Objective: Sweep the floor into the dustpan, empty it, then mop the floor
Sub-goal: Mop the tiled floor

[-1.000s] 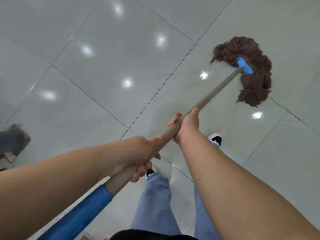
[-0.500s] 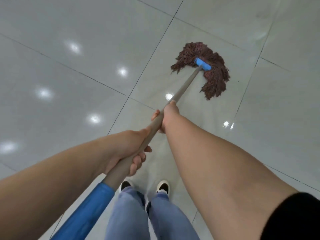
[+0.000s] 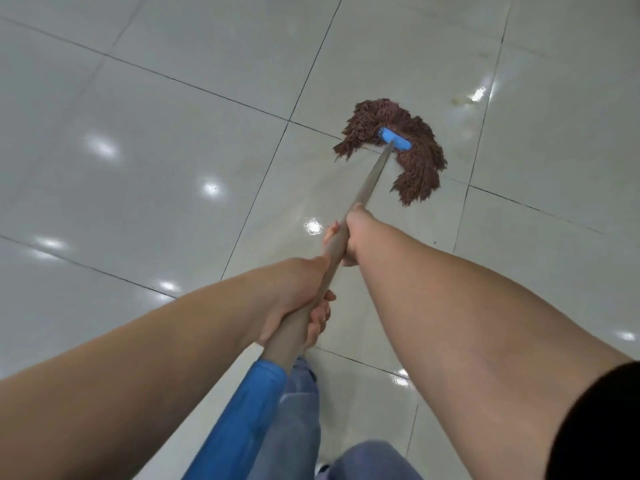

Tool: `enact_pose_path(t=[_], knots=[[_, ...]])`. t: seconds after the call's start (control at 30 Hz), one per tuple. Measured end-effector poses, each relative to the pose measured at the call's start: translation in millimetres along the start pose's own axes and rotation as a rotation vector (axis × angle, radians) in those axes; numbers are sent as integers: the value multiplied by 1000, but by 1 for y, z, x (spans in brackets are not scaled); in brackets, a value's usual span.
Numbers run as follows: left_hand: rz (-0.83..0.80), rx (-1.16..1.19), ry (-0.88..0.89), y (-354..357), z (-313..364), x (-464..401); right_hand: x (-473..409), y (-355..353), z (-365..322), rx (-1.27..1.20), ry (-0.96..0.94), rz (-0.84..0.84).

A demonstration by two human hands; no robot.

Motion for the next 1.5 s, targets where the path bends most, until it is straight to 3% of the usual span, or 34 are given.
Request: enact_pose_path(t=[0.7, 1.03, 1.17, 1.33, 1.43, 1.5], knots=[[38, 94, 32, 172, 490, -118, -39, -30, -533, -13, -22, -64], [88, 63, 37, 203, 676, -187, -83, -11, -733, -4, -15, -67], [38, 49, 49, 222, 762, -226, -103, -8, -828, -37, -39, -38], [-14, -10, 81, 242, 828, -248, -109, -23, -886, -231, -173, -196], [16, -34, 102, 247, 841, -249, -107, -29, -884, -336, -215, -390], [55, -47, 91, 252, 832, -247, -97, -34, -871, -350, -209, -432]])
Point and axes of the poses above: each hand's wrist, its own x-axis away from the middle knuckle, its own y-axis out of the palm, z = x × y, the point moved 3 cm from there along -x, towards the middle knuckle, and after that the axes turned 3 degrees about y, right-handed, at the moved point
